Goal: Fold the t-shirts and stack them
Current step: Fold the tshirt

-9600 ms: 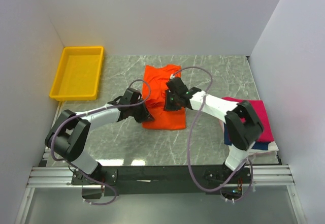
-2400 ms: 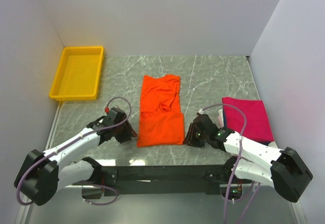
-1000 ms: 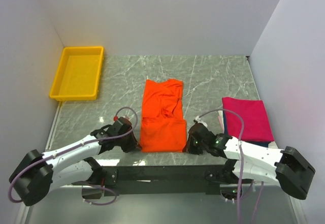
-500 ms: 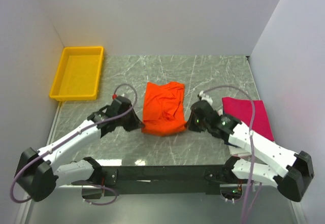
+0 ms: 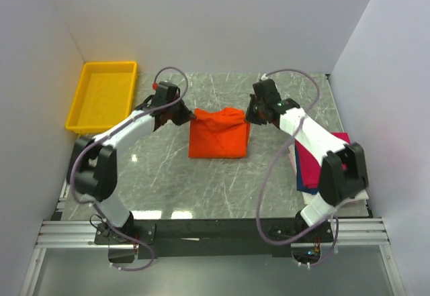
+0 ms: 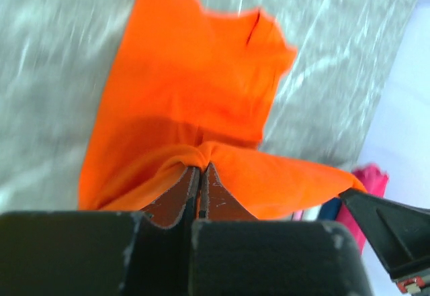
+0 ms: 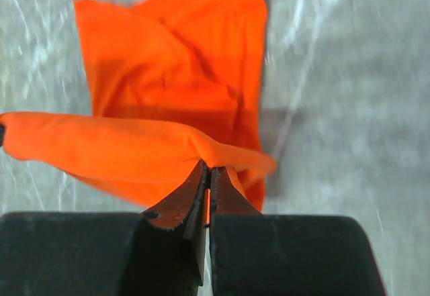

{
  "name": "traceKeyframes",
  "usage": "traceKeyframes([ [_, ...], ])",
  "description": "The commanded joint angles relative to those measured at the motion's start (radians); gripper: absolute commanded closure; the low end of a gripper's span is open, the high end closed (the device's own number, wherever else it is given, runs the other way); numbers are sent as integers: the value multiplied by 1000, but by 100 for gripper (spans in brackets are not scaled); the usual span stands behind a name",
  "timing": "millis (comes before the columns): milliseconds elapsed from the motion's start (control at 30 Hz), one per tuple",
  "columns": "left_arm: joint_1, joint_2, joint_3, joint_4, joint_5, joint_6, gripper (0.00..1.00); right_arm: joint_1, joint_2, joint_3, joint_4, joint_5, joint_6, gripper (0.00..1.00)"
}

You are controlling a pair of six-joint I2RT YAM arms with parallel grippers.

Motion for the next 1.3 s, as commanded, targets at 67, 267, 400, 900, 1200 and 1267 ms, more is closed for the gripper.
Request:
traceKeyframes([
  [67,52,221,214,87,26,49,100,-88,202,185,109,-124,-74,100],
  [267,112,511,495,129,149,96,85,-149,492,456,89,-192,-96,82],
  [400,159,562,524,243,252,78,50,-180,628,662,-4,-179,-120,47],
  [900,100,140,25,56,-30,90,65,-53,106,-37,118,-60,-25,46],
  [1200,44,131,-103,103,-43,104,51,21,187,-71,150,-12,-7,46],
  [1267,32,146,-102,115,-37,109,50,27,226,-57,155,-14,-2,47],
])
